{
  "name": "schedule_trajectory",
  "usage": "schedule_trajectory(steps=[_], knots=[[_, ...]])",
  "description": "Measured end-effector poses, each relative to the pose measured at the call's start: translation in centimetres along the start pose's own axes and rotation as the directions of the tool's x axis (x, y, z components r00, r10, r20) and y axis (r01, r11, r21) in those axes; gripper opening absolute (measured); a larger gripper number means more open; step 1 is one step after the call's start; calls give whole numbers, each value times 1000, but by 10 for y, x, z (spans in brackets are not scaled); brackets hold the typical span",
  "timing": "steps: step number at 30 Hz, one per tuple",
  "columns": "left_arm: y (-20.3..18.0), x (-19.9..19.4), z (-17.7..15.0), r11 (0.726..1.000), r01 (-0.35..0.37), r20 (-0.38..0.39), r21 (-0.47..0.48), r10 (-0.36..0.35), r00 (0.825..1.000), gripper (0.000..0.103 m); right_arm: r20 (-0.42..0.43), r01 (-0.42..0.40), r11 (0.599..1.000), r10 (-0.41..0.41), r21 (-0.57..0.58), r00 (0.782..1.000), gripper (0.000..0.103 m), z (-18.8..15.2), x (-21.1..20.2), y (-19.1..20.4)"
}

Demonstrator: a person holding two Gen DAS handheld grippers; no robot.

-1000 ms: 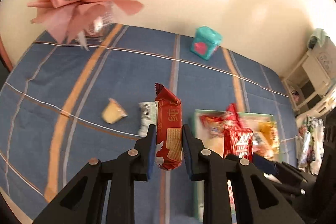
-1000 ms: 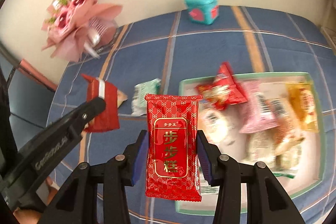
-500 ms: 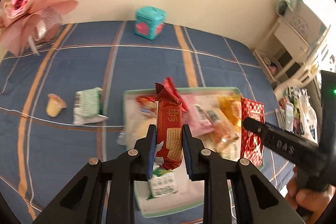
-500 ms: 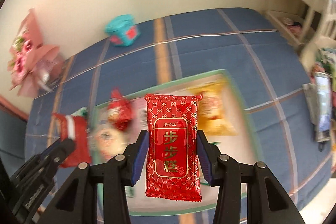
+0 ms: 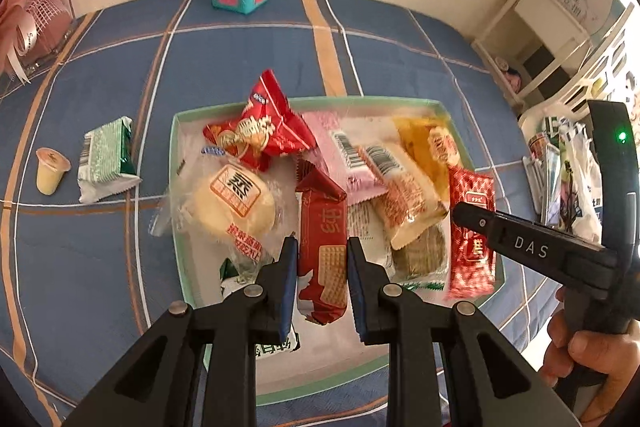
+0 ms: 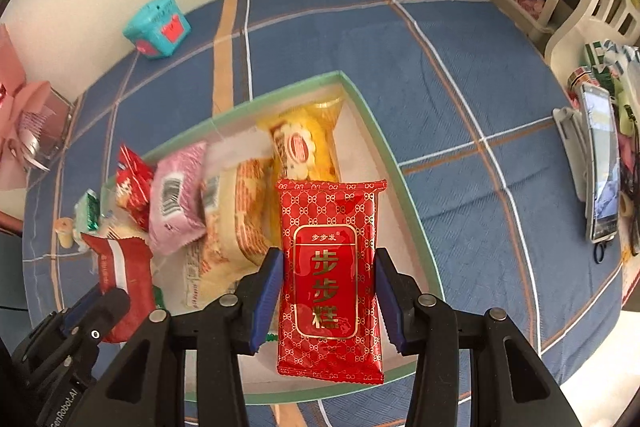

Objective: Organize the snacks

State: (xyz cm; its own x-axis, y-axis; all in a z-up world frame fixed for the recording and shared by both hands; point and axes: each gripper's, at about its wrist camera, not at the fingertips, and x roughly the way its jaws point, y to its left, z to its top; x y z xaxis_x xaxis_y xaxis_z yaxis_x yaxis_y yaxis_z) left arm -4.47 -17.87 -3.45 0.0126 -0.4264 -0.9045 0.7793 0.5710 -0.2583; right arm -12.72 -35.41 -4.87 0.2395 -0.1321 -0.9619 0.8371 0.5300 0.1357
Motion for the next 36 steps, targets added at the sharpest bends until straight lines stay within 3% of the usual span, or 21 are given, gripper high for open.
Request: schedule_trajectory(steps=[8,15,18,22,28,36], knots=[[0,6,0,1000,-11,-29,0,11,1000,25,3,25,1000,-25,-2,1000,50,-1,1,5],[15,-8,5,999,-25,7,-42,25,1000,26,58,10,999,-8,-36,998,51,1,-16,22],[28,-17,10,995,-68,39,-80,71,997,33,85,-1,997,8,-77,996,51,0,-24,38],[52,-26,14,977,-176,67,-118,185,980,35,104,-22,986,39,-164,994,51,-6,-33,67],[92,-38,15,944,-234,73,-231,257,964,54,106,-37,970,64,-242,992,51,-18,-38,97],[136,-50,16,894,-312,93,-320,357,929,79,103,-65,950,101,-304,990,70,-27,-32,137]])
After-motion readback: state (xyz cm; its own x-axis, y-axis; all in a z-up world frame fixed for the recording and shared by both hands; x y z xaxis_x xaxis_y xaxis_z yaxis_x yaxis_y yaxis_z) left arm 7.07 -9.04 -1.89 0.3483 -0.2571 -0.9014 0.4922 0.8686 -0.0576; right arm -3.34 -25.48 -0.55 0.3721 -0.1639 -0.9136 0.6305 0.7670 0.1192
